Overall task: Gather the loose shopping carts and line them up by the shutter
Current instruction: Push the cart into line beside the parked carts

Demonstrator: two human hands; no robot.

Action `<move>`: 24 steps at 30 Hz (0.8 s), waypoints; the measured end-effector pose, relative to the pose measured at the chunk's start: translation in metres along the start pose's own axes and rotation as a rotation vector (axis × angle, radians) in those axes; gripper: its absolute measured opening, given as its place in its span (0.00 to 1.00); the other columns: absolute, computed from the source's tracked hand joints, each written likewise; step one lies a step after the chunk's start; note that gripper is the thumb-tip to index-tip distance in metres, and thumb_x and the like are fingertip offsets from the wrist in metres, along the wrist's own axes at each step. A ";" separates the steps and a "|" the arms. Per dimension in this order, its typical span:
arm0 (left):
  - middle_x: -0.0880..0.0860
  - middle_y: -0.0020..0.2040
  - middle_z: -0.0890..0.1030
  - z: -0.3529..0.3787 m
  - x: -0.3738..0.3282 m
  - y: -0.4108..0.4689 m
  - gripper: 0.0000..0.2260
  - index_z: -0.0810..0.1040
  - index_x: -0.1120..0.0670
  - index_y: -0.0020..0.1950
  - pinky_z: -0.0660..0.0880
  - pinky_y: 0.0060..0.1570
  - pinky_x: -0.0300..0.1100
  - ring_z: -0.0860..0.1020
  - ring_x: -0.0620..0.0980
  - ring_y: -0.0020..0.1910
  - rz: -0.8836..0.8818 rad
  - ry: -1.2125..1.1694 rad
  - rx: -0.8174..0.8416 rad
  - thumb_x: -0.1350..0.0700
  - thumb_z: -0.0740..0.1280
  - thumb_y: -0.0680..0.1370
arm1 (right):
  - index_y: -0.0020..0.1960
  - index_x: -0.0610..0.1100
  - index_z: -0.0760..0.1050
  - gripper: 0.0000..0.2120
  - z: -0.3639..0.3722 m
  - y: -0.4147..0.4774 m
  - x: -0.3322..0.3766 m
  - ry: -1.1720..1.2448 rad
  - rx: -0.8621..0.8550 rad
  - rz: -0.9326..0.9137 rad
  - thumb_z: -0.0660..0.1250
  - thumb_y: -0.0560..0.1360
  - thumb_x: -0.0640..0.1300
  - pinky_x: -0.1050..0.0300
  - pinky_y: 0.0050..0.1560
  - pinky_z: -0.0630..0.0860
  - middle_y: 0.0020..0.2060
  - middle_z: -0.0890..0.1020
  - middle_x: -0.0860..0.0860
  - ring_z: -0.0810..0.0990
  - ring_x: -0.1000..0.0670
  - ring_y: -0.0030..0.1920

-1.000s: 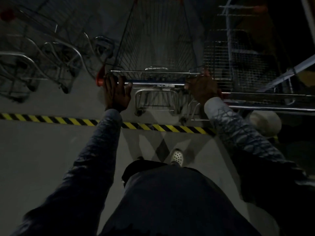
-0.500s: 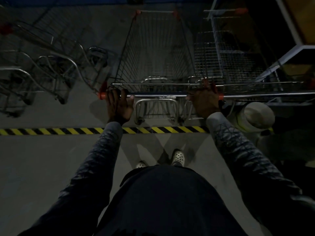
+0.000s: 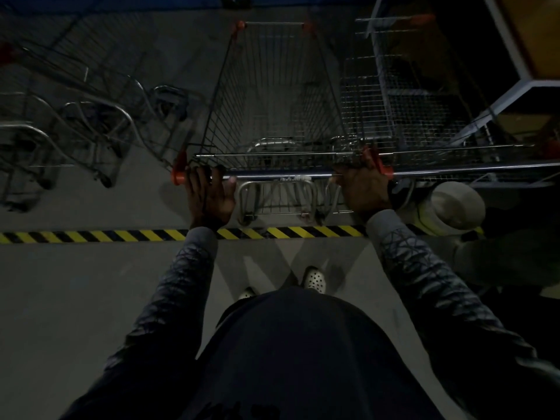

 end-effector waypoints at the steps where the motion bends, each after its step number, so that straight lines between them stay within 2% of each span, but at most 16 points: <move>1: 0.65 0.55 0.73 -0.001 0.000 0.000 0.15 0.74 0.58 0.57 0.65 0.64 0.59 0.71 0.64 0.55 0.007 0.000 -0.004 0.46 0.60 0.83 | 0.62 0.46 0.80 0.27 0.003 -0.001 0.000 0.047 0.013 0.002 0.46 0.82 0.56 0.42 0.57 0.75 0.58 0.83 0.41 0.80 0.38 0.59; 3: 0.64 0.54 0.74 0.000 0.001 0.000 0.16 0.74 0.57 0.57 0.67 0.59 0.58 0.72 0.64 0.54 0.014 0.008 0.009 0.45 0.60 0.83 | 0.63 0.41 0.80 0.24 0.008 0.001 -0.002 0.228 0.009 -0.009 0.53 0.81 0.54 0.34 0.62 0.74 0.62 0.80 0.36 0.78 0.33 0.63; 5: 0.64 0.52 0.74 -0.002 0.001 0.000 0.16 0.74 0.58 0.56 0.67 0.58 0.58 0.72 0.63 0.52 0.018 0.010 0.009 0.45 0.60 0.83 | 0.64 0.37 0.79 0.27 0.000 -0.001 -0.003 0.372 -0.032 0.003 0.56 0.79 0.55 0.31 0.67 0.70 0.67 0.75 0.31 0.74 0.30 0.67; 8: 0.63 0.52 0.74 -0.004 0.000 -0.001 0.15 0.75 0.58 0.56 0.65 0.64 0.59 0.70 0.62 0.53 0.008 0.008 0.008 0.47 0.61 0.83 | 0.68 0.42 0.79 0.21 -0.004 -0.007 -0.002 0.243 -0.025 0.015 0.60 0.82 0.52 0.35 0.72 0.66 0.73 0.70 0.35 0.68 0.32 0.73; 11: 0.63 0.51 0.73 -0.003 0.002 -0.002 0.16 0.75 0.58 0.58 0.67 0.63 0.60 0.70 0.61 0.54 0.010 0.002 0.033 0.46 0.61 0.83 | 0.68 0.44 0.79 0.18 -0.008 -0.008 0.000 0.182 -0.003 0.014 0.61 0.83 0.50 0.37 0.72 0.65 0.71 0.73 0.36 0.69 0.32 0.72; 13: 0.62 0.52 0.73 -0.003 0.002 -0.002 0.17 0.74 0.58 0.58 0.67 0.63 0.59 0.70 0.61 0.54 0.015 0.006 0.049 0.45 0.59 0.83 | 0.68 0.44 0.78 0.19 -0.006 -0.008 0.002 0.137 0.007 0.000 0.56 0.84 0.51 0.37 0.70 0.67 0.69 0.75 0.37 0.71 0.32 0.70; 16: 0.62 0.52 0.72 -0.004 0.002 -0.004 0.16 0.74 0.57 0.58 0.67 0.64 0.61 0.70 0.61 0.54 0.009 -0.012 0.055 0.45 0.58 0.83 | 0.71 0.50 0.72 0.30 0.011 -0.014 0.006 -0.076 0.044 -0.009 0.39 0.83 0.58 0.42 0.65 0.72 0.65 0.80 0.45 0.75 0.37 0.67; 18: 0.62 0.52 0.72 -0.006 0.001 -0.005 0.15 0.74 0.57 0.58 0.68 0.64 0.62 0.70 0.61 0.54 0.002 -0.038 0.038 0.46 0.61 0.83 | 0.70 0.53 0.73 0.26 0.006 -0.015 0.006 -0.091 -0.070 -0.017 0.42 0.84 0.60 0.45 0.66 0.69 0.64 0.80 0.48 0.75 0.40 0.68; 20: 0.62 0.53 0.72 -0.009 0.001 -0.003 0.14 0.75 0.57 0.58 0.68 0.63 0.61 0.70 0.61 0.55 -0.004 -0.061 0.014 0.47 0.64 0.82 | 0.64 0.52 0.78 0.20 -0.026 -0.022 0.000 0.006 -0.366 -0.045 0.52 0.85 0.59 0.44 0.70 0.64 0.61 0.82 0.48 0.74 0.44 0.68; 22: 0.62 0.53 0.73 -0.011 0.001 -0.003 0.15 0.76 0.58 0.58 0.68 0.63 0.59 0.70 0.61 0.56 -0.020 -0.068 0.005 0.47 0.64 0.82 | 0.62 0.49 0.77 0.18 -0.052 -0.032 -0.030 0.076 -0.635 0.019 0.55 0.85 0.58 0.42 0.67 0.63 0.61 0.81 0.44 0.73 0.40 0.64; 24: 0.62 0.53 0.73 -0.013 0.000 -0.003 0.15 0.77 0.58 0.57 0.67 0.65 0.59 0.70 0.62 0.56 -0.053 -0.075 -0.002 0.47 0.64 0.82 | 0.65 0.47 0.74 0.21 -0.057 -0.024 -0.075 0.112 -0.665 0.190 0.54 0.85 0.61 0.38 0.66 0.65 0.64 0.78 0.41 0.73 0.37 0.64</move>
Point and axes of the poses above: each hand's wrist, its own y-axis towards the middle knuckle, its own z-axis out of the palm, x = y × z, the point moved 9 cm from there along y, towards the middle knuckle
